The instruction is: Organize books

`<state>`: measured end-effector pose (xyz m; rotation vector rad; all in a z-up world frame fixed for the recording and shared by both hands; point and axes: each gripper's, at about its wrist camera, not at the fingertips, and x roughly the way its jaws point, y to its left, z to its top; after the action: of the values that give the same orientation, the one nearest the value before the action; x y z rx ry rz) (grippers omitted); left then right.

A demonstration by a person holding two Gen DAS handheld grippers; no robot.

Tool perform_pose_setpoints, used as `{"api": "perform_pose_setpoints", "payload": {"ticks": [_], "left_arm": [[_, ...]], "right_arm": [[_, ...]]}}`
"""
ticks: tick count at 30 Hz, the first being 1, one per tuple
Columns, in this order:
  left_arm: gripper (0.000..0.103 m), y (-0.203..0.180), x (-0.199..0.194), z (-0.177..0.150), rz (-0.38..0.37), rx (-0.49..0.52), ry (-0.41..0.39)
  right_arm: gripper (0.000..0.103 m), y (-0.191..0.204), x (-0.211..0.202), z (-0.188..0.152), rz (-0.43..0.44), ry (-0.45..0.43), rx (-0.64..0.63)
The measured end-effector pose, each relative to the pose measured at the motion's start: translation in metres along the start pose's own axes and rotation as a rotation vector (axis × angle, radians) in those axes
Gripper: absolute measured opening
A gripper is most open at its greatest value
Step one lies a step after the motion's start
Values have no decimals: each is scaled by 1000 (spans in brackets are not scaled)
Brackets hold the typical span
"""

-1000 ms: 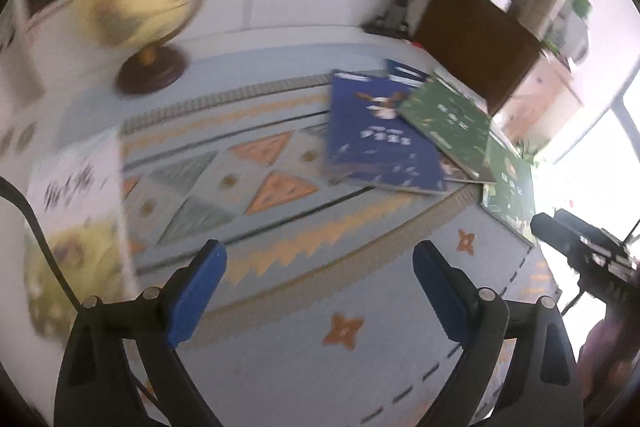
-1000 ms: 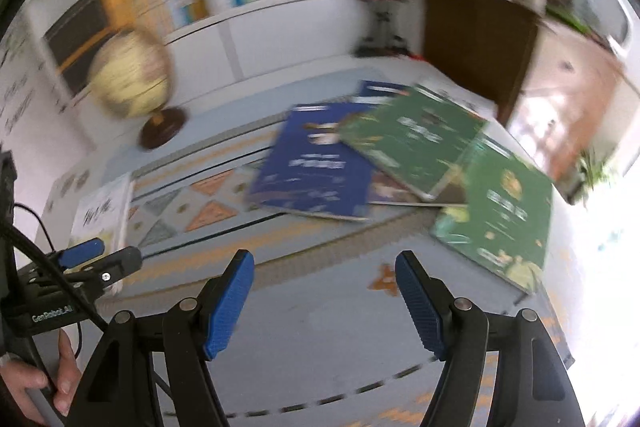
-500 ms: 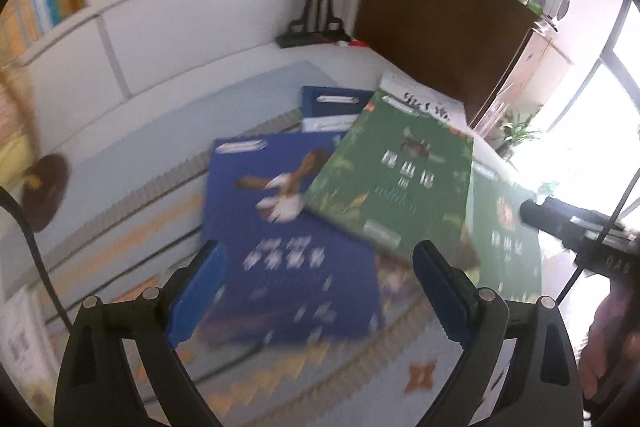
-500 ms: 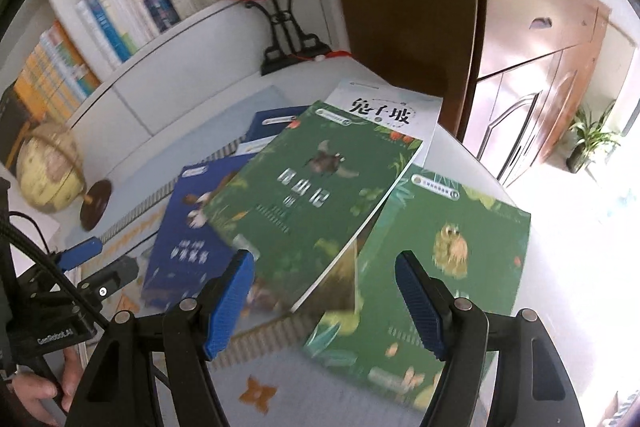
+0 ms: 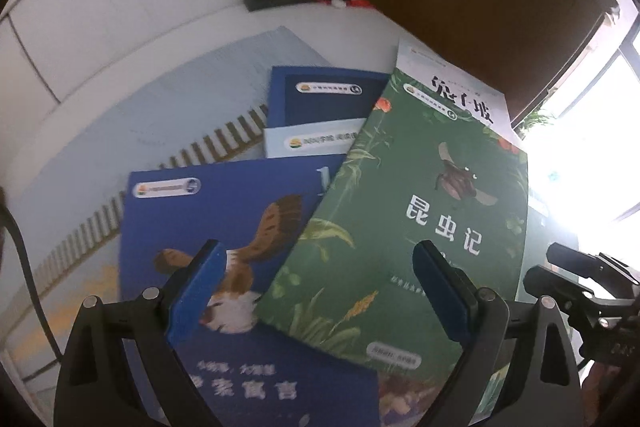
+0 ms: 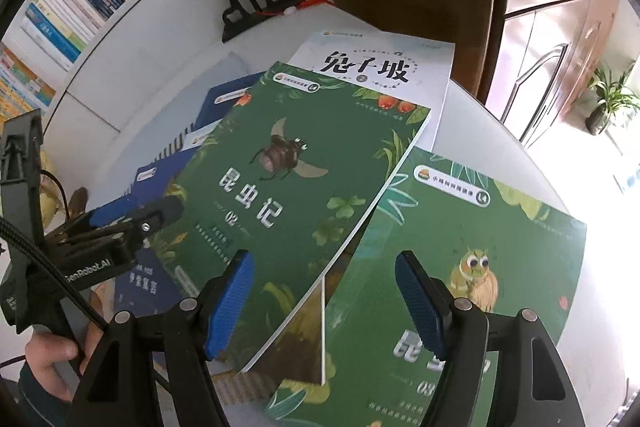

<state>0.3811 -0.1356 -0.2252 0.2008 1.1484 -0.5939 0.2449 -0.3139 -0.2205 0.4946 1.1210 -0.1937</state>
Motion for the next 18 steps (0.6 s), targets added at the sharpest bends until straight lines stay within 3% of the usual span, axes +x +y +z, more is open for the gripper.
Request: {"api": "perform_pose_setpoints", "payload": {"ticks": [10,12,18], "left_arm": [[94,-17,6,-14,-96,42,43],[94,-20,-1,-24,-168,24,46],[94,-35,-14,-55,-224,-48,34]], "right_arm": [[71,-6,23,21,32,52,-1],[71,-4,22,25,45,57,-14],[75,0,16,28,40,41,-75]]}}
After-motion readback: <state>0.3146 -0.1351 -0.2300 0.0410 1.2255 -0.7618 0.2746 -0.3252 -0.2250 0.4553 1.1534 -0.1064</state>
